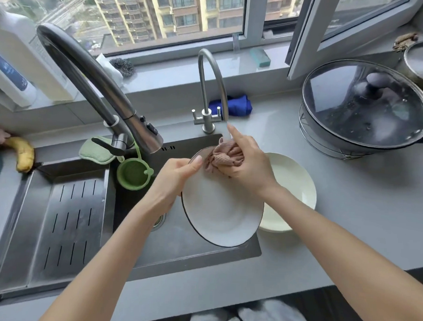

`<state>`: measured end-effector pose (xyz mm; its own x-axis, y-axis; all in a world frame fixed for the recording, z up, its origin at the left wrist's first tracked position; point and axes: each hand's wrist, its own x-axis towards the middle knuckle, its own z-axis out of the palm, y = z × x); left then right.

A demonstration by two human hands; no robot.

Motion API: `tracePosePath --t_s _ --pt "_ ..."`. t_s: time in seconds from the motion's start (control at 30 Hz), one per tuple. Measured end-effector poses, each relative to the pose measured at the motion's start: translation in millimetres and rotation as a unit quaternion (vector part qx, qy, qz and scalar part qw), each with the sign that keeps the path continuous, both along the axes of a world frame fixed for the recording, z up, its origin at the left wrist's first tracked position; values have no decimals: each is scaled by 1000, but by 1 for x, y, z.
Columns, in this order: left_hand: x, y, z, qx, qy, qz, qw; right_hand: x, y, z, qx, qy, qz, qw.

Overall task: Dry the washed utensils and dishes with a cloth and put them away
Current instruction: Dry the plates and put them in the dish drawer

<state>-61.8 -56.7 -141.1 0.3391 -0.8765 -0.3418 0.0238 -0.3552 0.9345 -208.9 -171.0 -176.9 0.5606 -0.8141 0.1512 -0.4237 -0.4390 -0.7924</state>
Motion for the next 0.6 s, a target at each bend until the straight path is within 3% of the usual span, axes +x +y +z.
tracePosePath --t_s 0.07,0.13,0.23,0.3,0.37,0.43,0.47,0.6 --pt "-4 -2 0 -16 -4 65 998 -6 -2 -4 155 -15 -81 984" --pt "-8 -4 -1 -33 -9 138 990 -14 4 -11 281 -58 -157 945" --pt "-24 -3 4 -73 -18 213 974 -21 29 -20 454 -205 -224 838" --pt "-43 2 3 -88 -7 266 960 -22 41 -24 519 -267 -260 769" --pt "-66 17 -7 -80 22 332 940 -26 46 -24 548 -273 -277 741" --pt "-78 33 -14 -63 57 346 934 -32 47 -16 546 -224 -282 756" --pt "-75 39 -18 -38 67 307 948 -36 47 -11 532 -182 -282 778" --pt "-16 30 -14 71 56 17 996 -49 33 16 389 -68 -188 899"
